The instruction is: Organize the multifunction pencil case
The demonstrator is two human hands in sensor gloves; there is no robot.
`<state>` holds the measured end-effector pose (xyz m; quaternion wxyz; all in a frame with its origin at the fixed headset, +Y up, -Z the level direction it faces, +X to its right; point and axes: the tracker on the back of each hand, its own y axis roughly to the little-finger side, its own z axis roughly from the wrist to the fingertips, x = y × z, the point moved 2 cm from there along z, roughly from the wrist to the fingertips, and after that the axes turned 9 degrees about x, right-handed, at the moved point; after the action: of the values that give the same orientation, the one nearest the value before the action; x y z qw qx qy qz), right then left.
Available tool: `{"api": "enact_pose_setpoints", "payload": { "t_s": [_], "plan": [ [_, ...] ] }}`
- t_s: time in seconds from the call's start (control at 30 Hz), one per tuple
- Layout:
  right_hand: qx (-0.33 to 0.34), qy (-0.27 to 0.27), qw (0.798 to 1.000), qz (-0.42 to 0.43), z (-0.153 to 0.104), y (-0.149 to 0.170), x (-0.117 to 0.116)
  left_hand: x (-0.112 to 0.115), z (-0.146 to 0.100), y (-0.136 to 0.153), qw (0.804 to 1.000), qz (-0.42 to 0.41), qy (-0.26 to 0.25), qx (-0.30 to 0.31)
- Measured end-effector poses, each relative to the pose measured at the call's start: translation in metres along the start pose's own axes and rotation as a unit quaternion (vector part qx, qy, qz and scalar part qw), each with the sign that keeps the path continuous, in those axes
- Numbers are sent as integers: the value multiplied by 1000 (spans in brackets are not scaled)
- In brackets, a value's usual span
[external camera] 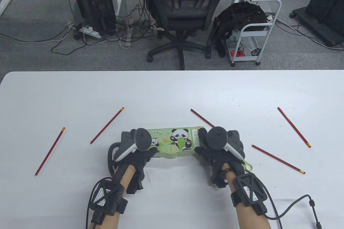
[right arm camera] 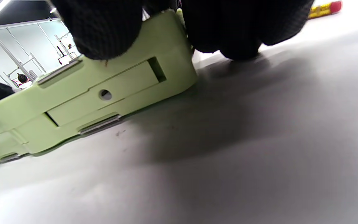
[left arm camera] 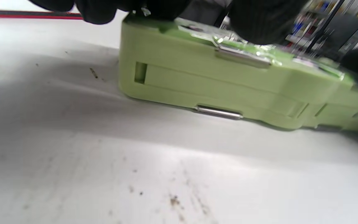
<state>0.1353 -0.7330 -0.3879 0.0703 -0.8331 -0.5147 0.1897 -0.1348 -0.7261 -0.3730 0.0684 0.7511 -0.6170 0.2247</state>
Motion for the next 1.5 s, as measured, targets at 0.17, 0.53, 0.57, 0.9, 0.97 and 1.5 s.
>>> {"api": "enact_pose_setpoints", "payload": {
  "t_s": [0.17, 0.53, 0.57, 0.9, 0.97, 1.5],
  "plan": [
    [2, -1, 1000, 14, -1, 3, 1, -5, 16, -23, 994, 23, 68, -77],
    [-5, 11, 998, 61, -2, 14, 4, -9, 34, -36, 983, 25, 99, -151],
    [-5, 10, 998, 59, -2, 14, 4, -9, 34, -37, 982, 29, 103, -155],
    [-5, 7, 998, 58, -1, 14, 4, -4, 29, -39, 983, 57, 102, -142],
    [-5, 6, 998, 58, -1, 14, 4, -4, 25, -34, 986, 61, 103, -113],
    [-7, 2, 998, 55, -1, 13, 3, 5, -12, 66, 993, -39, -31, 109]
  ]
}}
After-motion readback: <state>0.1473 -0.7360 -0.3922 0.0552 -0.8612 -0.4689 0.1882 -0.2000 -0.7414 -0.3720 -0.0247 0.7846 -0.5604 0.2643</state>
